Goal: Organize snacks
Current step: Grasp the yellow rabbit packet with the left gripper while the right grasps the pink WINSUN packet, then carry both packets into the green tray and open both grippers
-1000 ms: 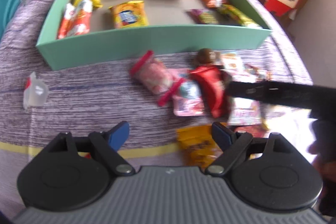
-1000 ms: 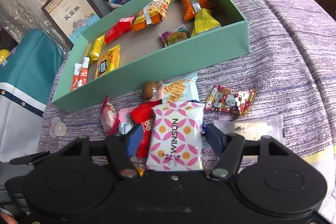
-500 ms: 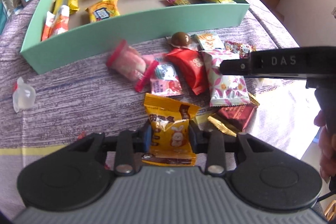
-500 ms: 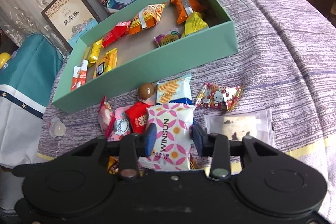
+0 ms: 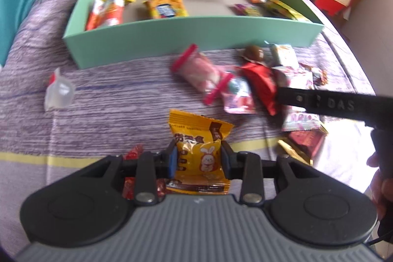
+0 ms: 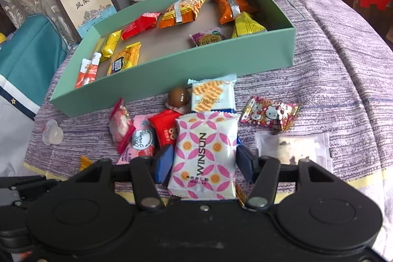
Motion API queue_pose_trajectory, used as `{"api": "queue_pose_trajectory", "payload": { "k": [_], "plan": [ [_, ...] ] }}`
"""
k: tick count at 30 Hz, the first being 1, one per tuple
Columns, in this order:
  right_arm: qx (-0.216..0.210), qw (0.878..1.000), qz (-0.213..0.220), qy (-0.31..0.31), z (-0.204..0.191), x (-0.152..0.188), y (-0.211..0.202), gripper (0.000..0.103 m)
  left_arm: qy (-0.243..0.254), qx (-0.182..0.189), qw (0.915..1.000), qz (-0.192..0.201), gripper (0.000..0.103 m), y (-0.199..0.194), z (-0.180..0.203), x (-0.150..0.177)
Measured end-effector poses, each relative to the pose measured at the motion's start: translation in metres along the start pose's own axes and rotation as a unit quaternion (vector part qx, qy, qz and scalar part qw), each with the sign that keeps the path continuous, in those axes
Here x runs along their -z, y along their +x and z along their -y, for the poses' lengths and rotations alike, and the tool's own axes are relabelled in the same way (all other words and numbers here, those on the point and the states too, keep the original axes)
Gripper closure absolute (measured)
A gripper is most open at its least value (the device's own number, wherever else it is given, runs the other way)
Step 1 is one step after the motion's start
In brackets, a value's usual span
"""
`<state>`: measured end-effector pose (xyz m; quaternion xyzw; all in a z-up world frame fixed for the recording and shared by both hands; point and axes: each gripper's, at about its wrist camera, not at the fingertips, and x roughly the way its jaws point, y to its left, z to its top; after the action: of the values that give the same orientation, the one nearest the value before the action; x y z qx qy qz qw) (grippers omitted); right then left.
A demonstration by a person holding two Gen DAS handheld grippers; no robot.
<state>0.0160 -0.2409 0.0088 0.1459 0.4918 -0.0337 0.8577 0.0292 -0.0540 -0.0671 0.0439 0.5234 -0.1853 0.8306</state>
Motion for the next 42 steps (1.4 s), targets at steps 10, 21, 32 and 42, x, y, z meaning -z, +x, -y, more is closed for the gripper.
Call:
{"api": "queue_pose_trajectory", "payload": {
  "k": [10,21,32,42],
  "plan": [
    [-0.015,1.000,0.015,0.018,0.008,-0.011,-0.035,0.053,-0.020,0.039,0.9986,0.031,0.069,-0.016,-0.012,-0.006],
    [-0.082,0.994,0.058,0.030,-0.003,-0.114,-0.035,0.053,-0.011,0.047,0.9924,0.113,0.069,-0.040,-0.005,-0.107],
    [-0.090,0.995,0.023,0.035,-0.005,-0.156,0.031,0.053,-0.014,0.031,0.9972,0.067,0.069,0.033,0.005,-0.165],
    [-0.087,0.994,0.037,0.054,-0.002,-0.155,0.032,0.000,-0.021,-0.020,0.9961,0.084,0.000,0.046,-0.003,-0.158]
  ]
}}
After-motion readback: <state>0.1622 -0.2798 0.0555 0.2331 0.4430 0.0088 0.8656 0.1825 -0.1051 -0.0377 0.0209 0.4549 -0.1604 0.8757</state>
